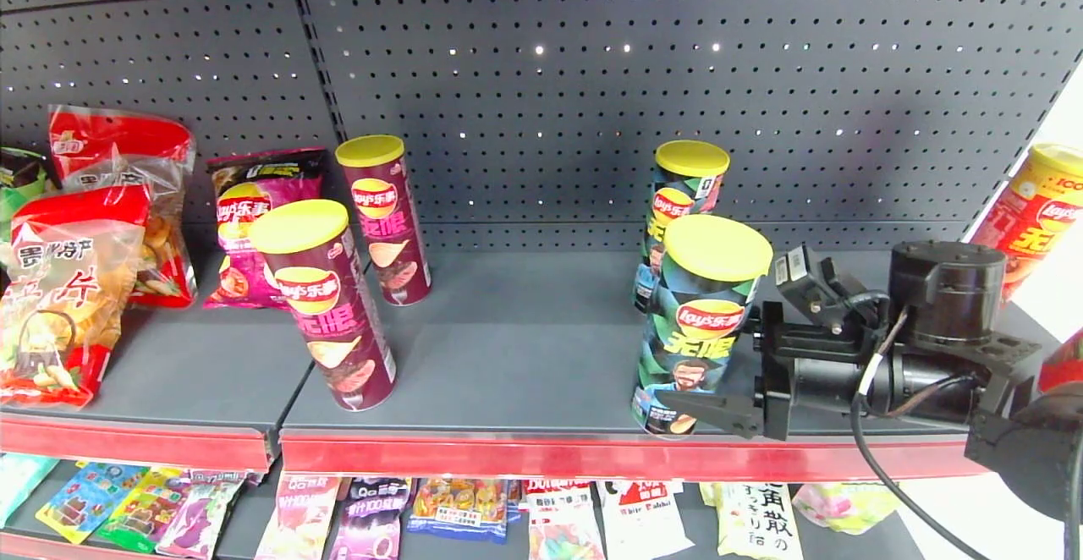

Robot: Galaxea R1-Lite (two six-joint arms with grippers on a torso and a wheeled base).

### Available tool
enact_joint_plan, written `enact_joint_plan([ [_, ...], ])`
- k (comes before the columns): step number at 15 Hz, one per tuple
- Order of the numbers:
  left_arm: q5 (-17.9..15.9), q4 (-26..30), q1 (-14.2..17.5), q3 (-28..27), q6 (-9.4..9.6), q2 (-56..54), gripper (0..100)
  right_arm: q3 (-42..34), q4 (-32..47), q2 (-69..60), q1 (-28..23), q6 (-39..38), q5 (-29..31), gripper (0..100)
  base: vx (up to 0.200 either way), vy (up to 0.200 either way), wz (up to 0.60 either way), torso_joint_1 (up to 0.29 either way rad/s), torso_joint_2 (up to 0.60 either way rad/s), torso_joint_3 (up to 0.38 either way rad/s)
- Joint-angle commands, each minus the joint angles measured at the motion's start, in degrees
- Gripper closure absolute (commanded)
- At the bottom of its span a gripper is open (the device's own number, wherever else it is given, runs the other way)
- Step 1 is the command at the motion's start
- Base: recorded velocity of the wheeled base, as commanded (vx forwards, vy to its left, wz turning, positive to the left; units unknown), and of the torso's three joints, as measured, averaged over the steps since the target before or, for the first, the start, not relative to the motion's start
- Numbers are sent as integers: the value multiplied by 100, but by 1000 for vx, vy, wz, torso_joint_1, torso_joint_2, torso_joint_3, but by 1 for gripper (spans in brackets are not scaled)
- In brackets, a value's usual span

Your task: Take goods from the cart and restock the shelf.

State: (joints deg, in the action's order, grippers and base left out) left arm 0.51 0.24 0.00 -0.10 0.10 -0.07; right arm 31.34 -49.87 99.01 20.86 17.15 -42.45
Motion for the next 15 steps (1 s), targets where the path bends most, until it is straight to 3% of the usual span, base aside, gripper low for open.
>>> enact_joint_plan([
  [1,2,2,0,1,-1,7,0,39,-5,127,24,25,0,0,0,0,0,0,0,0],
  [2,2,2,0,1,-1,7,0,-5,-5,136,85,34,-9,0,0,0,0,0,0,0],
  [3,2,2,0,1,-1,7,0,-23,-5,136,85,34,-9,100,0,0,0,0,0,0],
  [15,2,2,0,1,-1,7,0,-111,13,-93,-82,113,-246,100,0,0,0,0,0,0],
])
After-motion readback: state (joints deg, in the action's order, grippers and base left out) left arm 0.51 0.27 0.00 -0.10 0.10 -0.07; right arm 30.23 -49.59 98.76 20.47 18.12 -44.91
